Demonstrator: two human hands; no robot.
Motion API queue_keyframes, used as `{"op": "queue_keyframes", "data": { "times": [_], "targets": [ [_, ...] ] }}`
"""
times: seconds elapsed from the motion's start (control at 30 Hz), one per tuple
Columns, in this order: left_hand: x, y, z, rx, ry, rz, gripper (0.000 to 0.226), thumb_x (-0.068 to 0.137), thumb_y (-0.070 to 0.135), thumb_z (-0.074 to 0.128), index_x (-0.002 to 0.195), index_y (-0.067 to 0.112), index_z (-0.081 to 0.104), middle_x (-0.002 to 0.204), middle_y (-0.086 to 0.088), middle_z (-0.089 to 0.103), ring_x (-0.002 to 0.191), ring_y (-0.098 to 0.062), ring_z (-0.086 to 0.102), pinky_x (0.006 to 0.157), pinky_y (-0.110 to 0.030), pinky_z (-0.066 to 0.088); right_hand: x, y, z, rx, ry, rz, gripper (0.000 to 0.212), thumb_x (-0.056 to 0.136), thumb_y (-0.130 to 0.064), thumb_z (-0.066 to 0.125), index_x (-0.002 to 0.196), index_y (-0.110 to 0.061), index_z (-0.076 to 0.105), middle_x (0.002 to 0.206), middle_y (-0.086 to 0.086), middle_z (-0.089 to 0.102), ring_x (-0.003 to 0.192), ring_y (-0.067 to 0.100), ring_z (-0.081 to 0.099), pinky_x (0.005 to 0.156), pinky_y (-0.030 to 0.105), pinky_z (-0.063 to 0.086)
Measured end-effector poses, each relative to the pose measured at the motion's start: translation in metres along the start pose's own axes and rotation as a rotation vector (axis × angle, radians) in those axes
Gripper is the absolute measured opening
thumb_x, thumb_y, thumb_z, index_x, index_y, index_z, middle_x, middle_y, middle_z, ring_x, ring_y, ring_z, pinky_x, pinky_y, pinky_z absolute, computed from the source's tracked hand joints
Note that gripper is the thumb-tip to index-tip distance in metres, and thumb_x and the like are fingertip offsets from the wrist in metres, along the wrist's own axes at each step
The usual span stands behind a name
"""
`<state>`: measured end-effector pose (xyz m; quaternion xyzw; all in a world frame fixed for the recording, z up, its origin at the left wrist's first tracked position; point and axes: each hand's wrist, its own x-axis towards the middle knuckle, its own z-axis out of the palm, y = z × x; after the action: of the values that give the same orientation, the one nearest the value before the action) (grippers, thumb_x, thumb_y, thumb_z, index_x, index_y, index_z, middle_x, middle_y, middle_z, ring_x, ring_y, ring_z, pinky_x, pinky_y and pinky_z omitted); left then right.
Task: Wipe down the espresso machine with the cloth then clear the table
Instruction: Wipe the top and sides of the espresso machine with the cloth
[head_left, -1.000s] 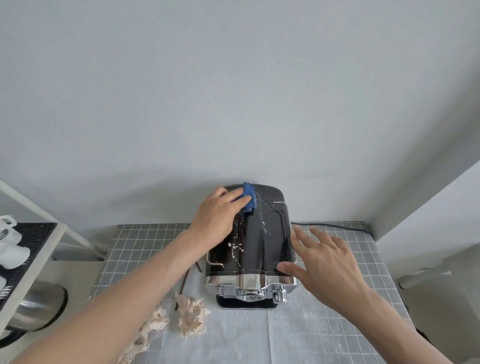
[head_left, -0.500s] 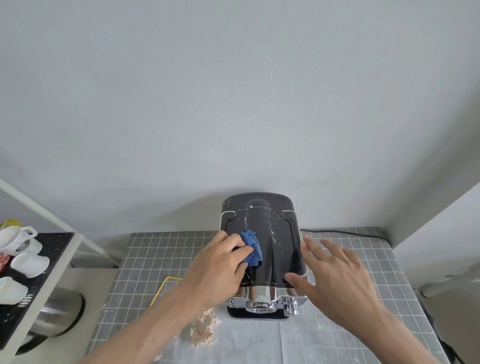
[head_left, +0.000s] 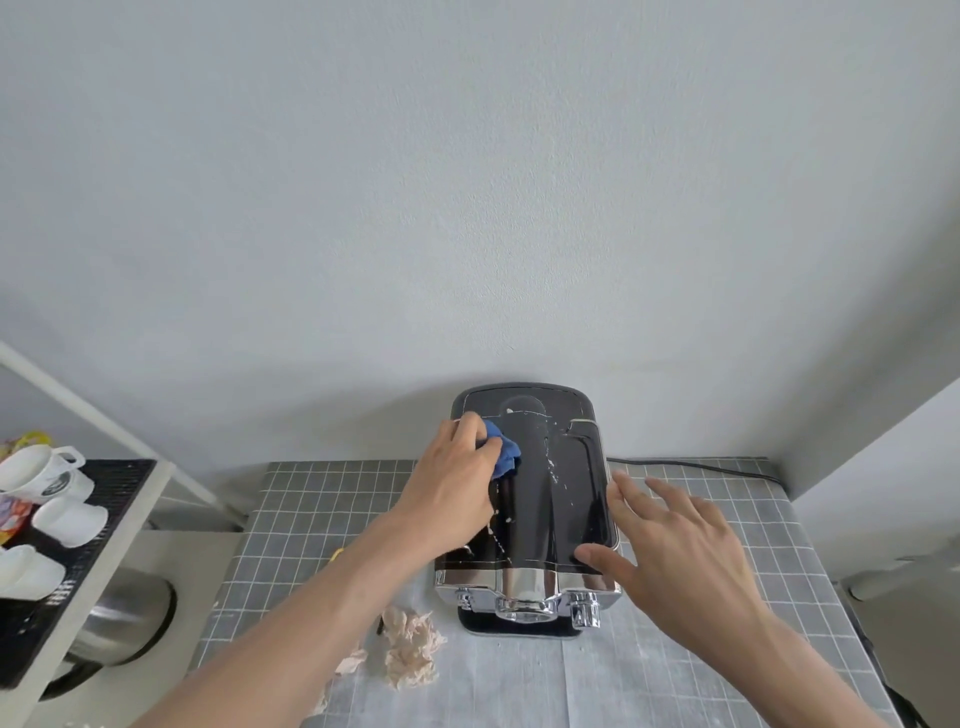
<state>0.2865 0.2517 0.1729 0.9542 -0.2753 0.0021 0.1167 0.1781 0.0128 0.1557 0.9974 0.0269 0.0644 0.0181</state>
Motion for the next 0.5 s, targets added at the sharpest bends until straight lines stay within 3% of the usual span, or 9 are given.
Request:
{"op": "queue_keyframes", "data": {
  "times": [0.17, 0.3, 0.43, 0.5],
  "targets": [
    [-0.034, -0.003, -0.010, -0.091, -0.060, 0.091, 0.017, 0.095, 0.006, 0.056, 0.106, 0.012, 0.068, 0.117, 0.006, 0.043, 0.103, -0.019, 0.039, 0.092, -0.030, 0.044, -0.004, -0.002, 0.000, 0.044, 0.007, 0.017, 0.074, 0.087, -0.075, 0.045, 0.128, -0.017, 0.067, 0.140, -0.003, 0.063, 0.122, 0.031, 0.063, 0.091, 0.053, 0.055],
    [-0.036, -0.012, -0.013, -0.152, -0.081, 0.126, 0.027, 0.098, 0.008, 0.056, 0.119, 0.015, 0.071, 0.121, 0.013, 0.044, 0.106, -0.014, 0.039, 0.092, -0.027, 0.044, -0.006, -0.005, 0.001, 0.066, 0.008, 0.037, 0.075, 0.087, -0.073, 0.046, 0.132, -0.016, 0.065, 0.144, -0.001, 0.060, 0.127, 0.032, 0.060, 0.097, 0.054, 0.051],
    [-0.020, -0.009, -0.009, -0.122, -0.045, 0.134, 0.014, 0.093, 0.003, 0.062, 0.102, 0.013, 0.067, 0.116, 0.007, 0.044, 0.106, -0.016, 0.041, 0.083, -0.030, 0.049, -0.002, -0.008, 0.002, 0.102, 0.014, 0.042, 0.075, 0.084, -0.066, 0.048, 0.130, -0.010, 0.065, 0.142, 0.004, 0.062, 0.126, 0.031, 0.061, 0.094, 0.053, 0.054],
    [-0.005, -0.013, 0.000, -0.112, 0.016, 0.107, 0.021, 0.094, 0.002, 0.064, 0.113, 0.010, 0.068, 0.123, 0.002, 0.048, 0.111, -0.019, 0.043, 0.088, -0.033, 0.050, -0.001, -0.008, 0.003, 0.107, 0.006, 0.033, 0.075, 0.085, -0.066, 0.048, 0.131, -0.009, 0.065, 0.142, 0.005, 0.062, 0.127, 0.031, 0.060, 0.094, 0.053, 0.054]
  ]
}}
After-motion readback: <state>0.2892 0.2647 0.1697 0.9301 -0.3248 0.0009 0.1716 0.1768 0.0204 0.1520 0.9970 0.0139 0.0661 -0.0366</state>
